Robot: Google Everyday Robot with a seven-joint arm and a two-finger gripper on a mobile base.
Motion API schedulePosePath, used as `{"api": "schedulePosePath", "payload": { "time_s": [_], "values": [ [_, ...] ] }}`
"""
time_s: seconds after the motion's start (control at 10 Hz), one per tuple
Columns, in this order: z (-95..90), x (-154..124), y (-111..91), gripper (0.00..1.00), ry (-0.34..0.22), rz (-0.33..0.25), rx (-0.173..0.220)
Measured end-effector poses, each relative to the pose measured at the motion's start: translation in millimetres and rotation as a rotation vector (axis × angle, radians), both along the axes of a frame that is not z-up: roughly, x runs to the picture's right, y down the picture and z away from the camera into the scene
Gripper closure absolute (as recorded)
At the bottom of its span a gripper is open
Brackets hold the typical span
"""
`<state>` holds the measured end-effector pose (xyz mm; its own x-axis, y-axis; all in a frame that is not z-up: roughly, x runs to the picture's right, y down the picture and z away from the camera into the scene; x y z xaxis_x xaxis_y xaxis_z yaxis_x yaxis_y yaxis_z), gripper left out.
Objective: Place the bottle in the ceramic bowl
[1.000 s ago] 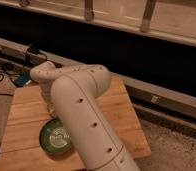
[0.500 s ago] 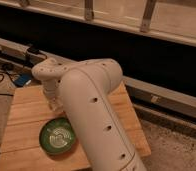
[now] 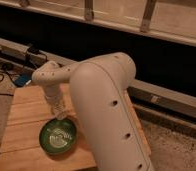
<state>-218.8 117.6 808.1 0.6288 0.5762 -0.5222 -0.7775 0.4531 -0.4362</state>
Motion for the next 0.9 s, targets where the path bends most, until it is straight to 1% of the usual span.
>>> {"api": "schedulePosePath", "payload": {
  "time_s": [0.1,0.4,0.5,0.7,0.9],
  "values": [
    [-5.2,1.0,5.4,1.00,0.005,-0.005,-0.003],
    [-31.1,-2.3,32.6,1.00,0.030,-0.032,-0.030],
    [-37.1,8.5,39.0,1.00,0.053,-0.028,-0.038],
    [-46.1,28.8,52.4,1.00,0.089,-0.001,-0.063],
    [-54.0,56.7,67.7,1.00,0.128,0.047,-0.093]
  ]
}}
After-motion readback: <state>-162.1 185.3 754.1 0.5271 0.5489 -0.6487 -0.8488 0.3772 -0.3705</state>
